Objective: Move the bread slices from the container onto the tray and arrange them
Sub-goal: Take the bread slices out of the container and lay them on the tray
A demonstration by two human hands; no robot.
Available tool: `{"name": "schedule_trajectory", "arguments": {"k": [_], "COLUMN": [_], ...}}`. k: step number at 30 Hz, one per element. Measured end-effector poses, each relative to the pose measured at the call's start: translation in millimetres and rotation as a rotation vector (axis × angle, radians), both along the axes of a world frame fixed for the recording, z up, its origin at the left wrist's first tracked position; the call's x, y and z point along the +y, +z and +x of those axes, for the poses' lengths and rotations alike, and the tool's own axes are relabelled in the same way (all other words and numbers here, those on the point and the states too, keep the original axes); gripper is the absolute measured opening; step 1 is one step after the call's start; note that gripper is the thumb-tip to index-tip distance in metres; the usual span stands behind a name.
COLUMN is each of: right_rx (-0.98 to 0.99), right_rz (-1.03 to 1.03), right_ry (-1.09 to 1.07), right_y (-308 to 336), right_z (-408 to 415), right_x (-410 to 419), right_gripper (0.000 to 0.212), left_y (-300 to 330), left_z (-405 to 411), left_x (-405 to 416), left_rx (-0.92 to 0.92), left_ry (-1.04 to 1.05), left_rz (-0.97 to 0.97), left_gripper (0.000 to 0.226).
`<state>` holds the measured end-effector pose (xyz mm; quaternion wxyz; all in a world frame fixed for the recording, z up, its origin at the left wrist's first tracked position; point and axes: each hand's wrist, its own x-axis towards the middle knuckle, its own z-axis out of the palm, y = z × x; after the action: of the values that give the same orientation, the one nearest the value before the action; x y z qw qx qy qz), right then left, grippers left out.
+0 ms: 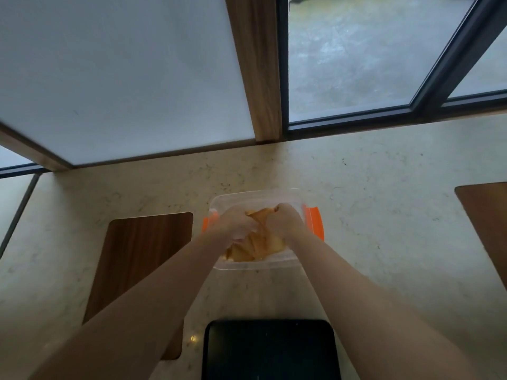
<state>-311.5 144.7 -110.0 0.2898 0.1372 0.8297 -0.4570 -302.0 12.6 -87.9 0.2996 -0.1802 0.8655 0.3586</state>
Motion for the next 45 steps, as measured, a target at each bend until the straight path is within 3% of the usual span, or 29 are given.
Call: {"name": "schedule_trajectory", "arguments": {"k": [4, 7, 9, 13, 16, 20, 25, 28, 34, 42, 45], "right_rx": [0.157, 0.262, 0.263, 0.107, 0.046, -0.181, -0.393, -0.445, -0.442, -0.448, -0.445], "right_rz": [-0.008, -0.025, -0.173, -0.583, -0.726, -0.598, -0.441, -0.358, -0.193, -0.260, -0.277], "right_ry": [0.117, 0.135, 0.067, -0.065, -0.176, -0.256, -0.276, -0.232, -0.158, -0.197, -0.206], "right_y": [36.9, 65.4, 84.4, 107.0, 94.0, 42.3, -11.2, -24.2, -35.2, -43.0, -45.3], "right_z": [4.5, 12.8, 23.6, 69.9, 120.3, 199.1, 264.1, 277.9, 285.1, 282.2, 281.0], "right_x": [9.2, 18.9, 27.4, 40.2, 40.7, 28.3, 1.4, -12.4, -32.5, -37.7, -36.0], "right_gripper": [0.012, 0.007, 0.016, 0.027, 0.031, 0.048, 0.034, 0.028, 0.040, 0.044, 0.043], "left_y": [20.4, 47.2, 69.6, 97.8, 95.7, 56.7, -11.0, -32.1, -46.7, -55.5, -53.7], "left_z": [5.7, 18.1, 32.6, 83.5, 138.7, 215.6, 289.6, 309.1, 314.2, 306.2, 304.6], "left_x": [-8.4, -12.1, -13.9, -22.1, -33.8, -49.3, -58.1, -64.2, -71.4, -77.9, -82.4], "left_rx": [-0.029, 0.087, 0.147, 0.178, 0.247, 0.123, -0.068, -0.051, 0.060, 0.136, 0.144], "left_ry": [-0.002, 0.006, 0.084, 0.293, 0.290, 0.309, 0.479, 0.512, 0.422, 0.402, 0.375], "left_rz": [0.068, 0.098, 0.213, 0.497, 0.534, 0.413, 0.328, 0.242, 0.100, -0.020, -0.051], "left_gripper": [0.016, 0.045, 0.050, 0.035, 0.029, 0.026, 0.031, 0.026, 0.015, 0.006, 0.014]}}
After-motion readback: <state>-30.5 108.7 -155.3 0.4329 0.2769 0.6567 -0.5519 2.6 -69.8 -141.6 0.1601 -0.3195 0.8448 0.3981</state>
